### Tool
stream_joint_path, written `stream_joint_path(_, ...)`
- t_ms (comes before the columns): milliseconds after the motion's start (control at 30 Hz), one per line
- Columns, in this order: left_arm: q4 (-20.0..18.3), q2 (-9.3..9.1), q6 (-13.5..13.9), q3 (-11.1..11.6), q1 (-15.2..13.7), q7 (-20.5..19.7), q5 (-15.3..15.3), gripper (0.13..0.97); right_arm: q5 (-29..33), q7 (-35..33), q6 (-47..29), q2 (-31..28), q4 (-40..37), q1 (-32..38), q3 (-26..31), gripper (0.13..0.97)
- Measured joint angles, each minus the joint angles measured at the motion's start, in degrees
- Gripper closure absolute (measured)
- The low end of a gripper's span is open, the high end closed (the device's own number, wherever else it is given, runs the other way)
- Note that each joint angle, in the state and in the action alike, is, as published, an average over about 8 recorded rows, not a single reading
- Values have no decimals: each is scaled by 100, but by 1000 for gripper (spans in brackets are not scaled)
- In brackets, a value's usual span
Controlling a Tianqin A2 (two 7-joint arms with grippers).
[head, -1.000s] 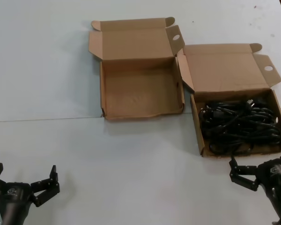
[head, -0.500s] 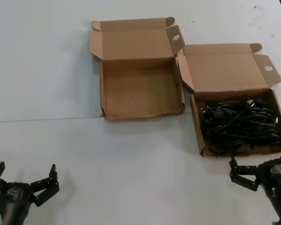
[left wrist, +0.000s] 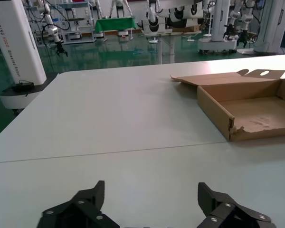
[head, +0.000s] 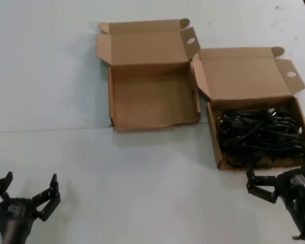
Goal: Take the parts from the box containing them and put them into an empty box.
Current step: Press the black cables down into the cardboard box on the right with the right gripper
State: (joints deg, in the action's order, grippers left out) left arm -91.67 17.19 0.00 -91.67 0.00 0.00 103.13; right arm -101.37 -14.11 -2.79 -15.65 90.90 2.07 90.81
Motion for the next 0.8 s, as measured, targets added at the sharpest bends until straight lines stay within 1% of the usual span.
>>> stream_joint_path(33, 0, 0, 0, 0, 0, 0, 0, 302, 15, 0, -32, 25, -12, 15, -25, 129)
stream_joint_path(233, 0, 0, 0, -1, 0, 0, 0, 440, 107, 0, -144, 31, -18, 70, -91, 129)
stream_joint_path(300, 0, 0, 0, -1, 0, 0, 0, 485, 133, 0, -119, -69, 5, 93, -23, 129)
stream_joint_path(333, 0, 0, 0, -1, 0, 0, 0, 485, 126, 0, -81, -151, 22, 109, 45, 129)
stream_joint_path(400, 0, 0, 0, -1, 0, 0, 0, 538, 18, 0, 65, -426, 70, 167, 285, 129)
stream_joint_path(500, 0, 0, 0, -1, 0, 0, 0, 617, -408, 0, 410, -1023, 170, 322, 859, 129)
stream_joint_path(600, 0, 0, 0, -1, 0, 0, 0, 695, -1087, 0, 812, -1767, 302, 590, 1602, 129)
stream_joint_path(633, 0, 0, 0, -1, 0, 0, 0, 695, -1323, 0, 930, -2009, 353, 700, 1848, 129)
stream_joint_path(800, 0, 0, 0, -1, 0, 0, 0, 788, -2442, 0, 1419, -3181, 662, 1482, 3158, 129)
